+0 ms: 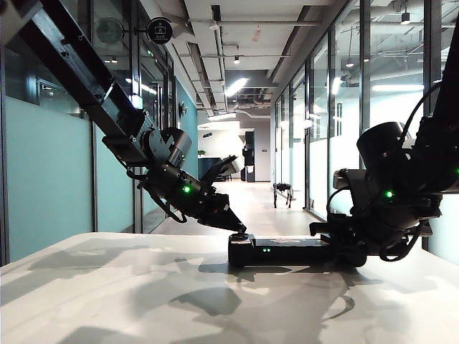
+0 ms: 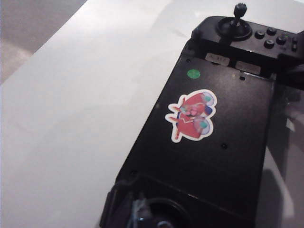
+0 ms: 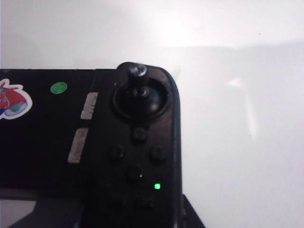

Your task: Push the left joystick on the remote control sitting on the white table backward to make the robot dog back up in a straight line until it returns close to you.

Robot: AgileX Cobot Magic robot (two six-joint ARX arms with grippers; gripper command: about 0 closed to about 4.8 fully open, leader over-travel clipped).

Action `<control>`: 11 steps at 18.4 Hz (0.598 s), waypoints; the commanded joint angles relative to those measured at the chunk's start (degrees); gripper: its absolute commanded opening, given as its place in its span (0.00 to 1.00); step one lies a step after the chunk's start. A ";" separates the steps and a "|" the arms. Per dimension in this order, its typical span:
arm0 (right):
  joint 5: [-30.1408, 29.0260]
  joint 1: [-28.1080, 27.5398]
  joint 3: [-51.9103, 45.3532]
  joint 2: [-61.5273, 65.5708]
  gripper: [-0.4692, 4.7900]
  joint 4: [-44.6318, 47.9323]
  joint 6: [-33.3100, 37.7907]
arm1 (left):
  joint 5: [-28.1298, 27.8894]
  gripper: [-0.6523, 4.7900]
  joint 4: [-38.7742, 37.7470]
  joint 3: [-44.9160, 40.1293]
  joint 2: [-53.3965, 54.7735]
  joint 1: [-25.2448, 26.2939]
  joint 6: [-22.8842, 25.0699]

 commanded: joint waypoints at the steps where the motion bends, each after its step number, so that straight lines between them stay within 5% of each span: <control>1: 0.17 0.13 0.22 -0.35 0.40 1.88 0.09 | 1.14 0.11 -0.44 0.26 -0.28 0.09 0.83; 11: 2.93 0.13 0.22 -0.35 0.40 1.95 0.13 | 4.33 0.11 -0.87 0.26 -0.28 0.15 2.27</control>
